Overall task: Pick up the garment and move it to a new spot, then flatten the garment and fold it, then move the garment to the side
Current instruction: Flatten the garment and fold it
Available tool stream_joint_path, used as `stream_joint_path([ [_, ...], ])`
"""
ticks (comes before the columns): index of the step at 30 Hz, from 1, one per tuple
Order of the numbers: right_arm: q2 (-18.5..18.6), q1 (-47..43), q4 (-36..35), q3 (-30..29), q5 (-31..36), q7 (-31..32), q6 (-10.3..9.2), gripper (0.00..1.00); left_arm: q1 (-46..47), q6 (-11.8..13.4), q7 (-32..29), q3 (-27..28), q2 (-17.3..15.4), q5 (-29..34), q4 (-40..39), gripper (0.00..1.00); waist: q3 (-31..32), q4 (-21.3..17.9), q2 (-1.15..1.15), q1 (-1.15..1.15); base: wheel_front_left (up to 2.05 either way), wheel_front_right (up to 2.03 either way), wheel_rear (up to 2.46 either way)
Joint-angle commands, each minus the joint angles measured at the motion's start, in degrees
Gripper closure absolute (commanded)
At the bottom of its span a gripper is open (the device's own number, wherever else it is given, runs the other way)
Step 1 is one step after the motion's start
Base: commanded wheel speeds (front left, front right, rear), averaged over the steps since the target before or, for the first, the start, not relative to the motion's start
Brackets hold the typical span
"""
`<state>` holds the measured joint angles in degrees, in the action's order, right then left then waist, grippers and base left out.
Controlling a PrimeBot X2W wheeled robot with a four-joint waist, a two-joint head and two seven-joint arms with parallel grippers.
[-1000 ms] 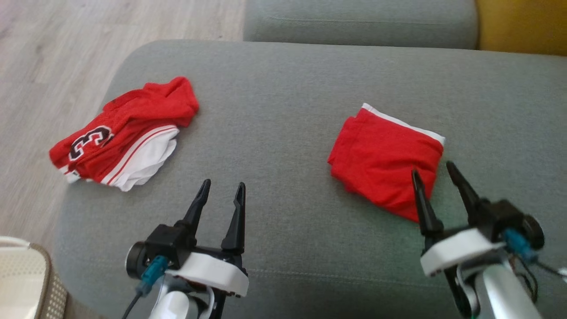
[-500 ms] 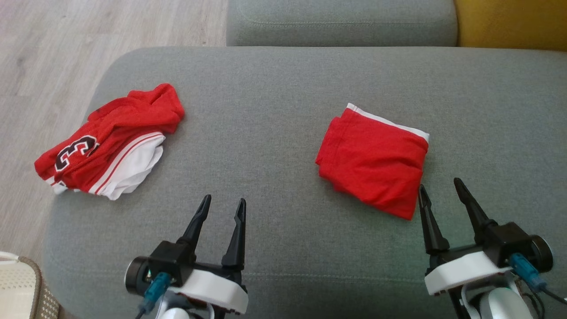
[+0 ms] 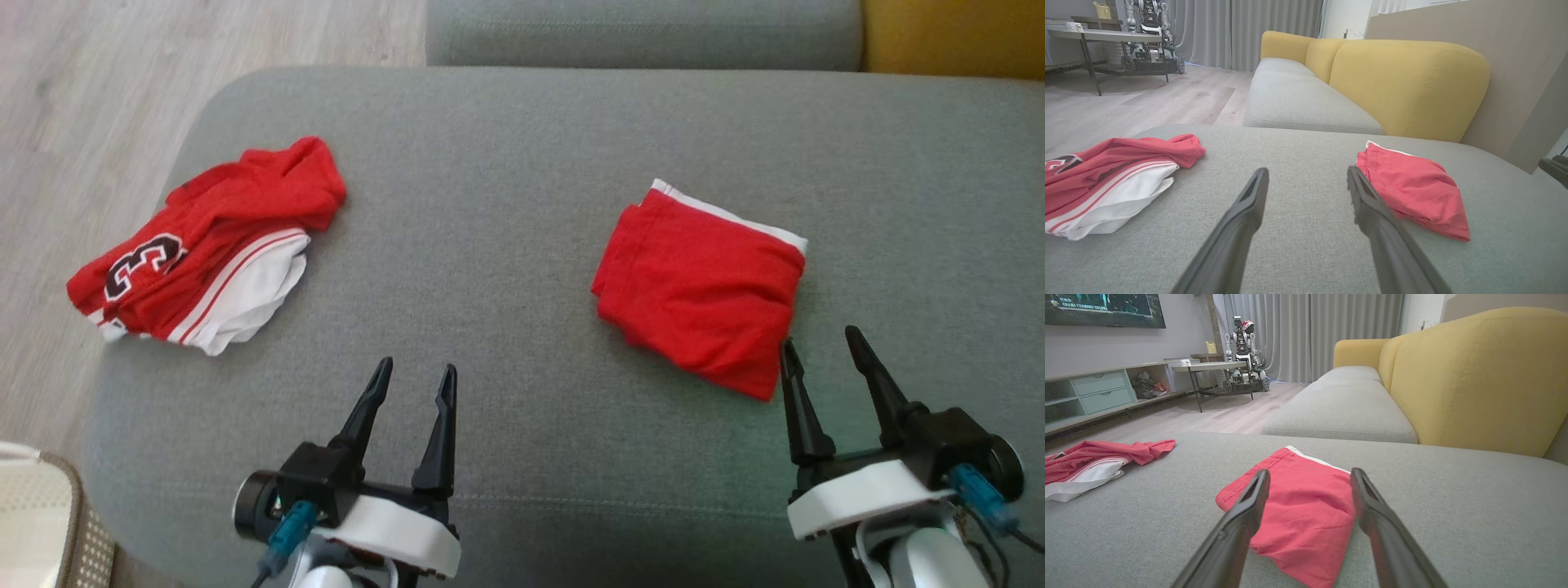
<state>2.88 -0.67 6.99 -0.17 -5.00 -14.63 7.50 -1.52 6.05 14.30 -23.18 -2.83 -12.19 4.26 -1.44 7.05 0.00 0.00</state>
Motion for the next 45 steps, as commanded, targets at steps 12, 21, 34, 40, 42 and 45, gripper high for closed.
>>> stream_joint_path([
  [12,0.00,12.78,4.69,2.10,-0.57,-0.37,-0.01,1.00,6.46,0.36,0.70,-1.14,-0.05,-0.57,-1.95,0.00,-6.67,5.55,0.00,0.00,0.00,0.00,0.00],
  [21,0.00,23.32,22.17,-7.59,2.90,-0.37,-0.01,1.00,9.19,1.00,0.70,-3.80,-0.05,-1.53,-2.05,0.00,-11.06,10.77,0.00,0.00,0.00,0.00,0.00],
  [34,0.00,30.16,34.68,-14.77,8.17,-0.37,-0.01,1.00,10.29,2.09,0.70,-5.21,-0.05,-1.94,-2.32,0.00,-12.72,12.55,0.00,0.00,0.00,0.00,0.00],
  [40,0.00,29.38,24.83,-9.09,4.18,-0.37,-0.01,1.00,10.51,2.21,0.70,-5.58,-0.05,-2.21,-2.07,0.00,-11.99,12.70,0.00,0.00,0.00,0.00,0.00],
  [42,0.00,28.90,22.78,-7.43,2.76,-0.37,-0.01,1.00,10.54,2.17,0.70,-5.80,-0.05,-2.28,-2.08,0.00,-11.77,12.98,0.00,0.00,0.00,0.00,0.00],
  [45,0.00,28.80,23.35,-5.88,2.73,-0.37,-0.01,1.00,10.54,2.09,0.70,-6.24,-0.05,-2.34,-2.20,0.00,-11.73,13.67,0.00,0.00,0.00,0.00,0.00],
])
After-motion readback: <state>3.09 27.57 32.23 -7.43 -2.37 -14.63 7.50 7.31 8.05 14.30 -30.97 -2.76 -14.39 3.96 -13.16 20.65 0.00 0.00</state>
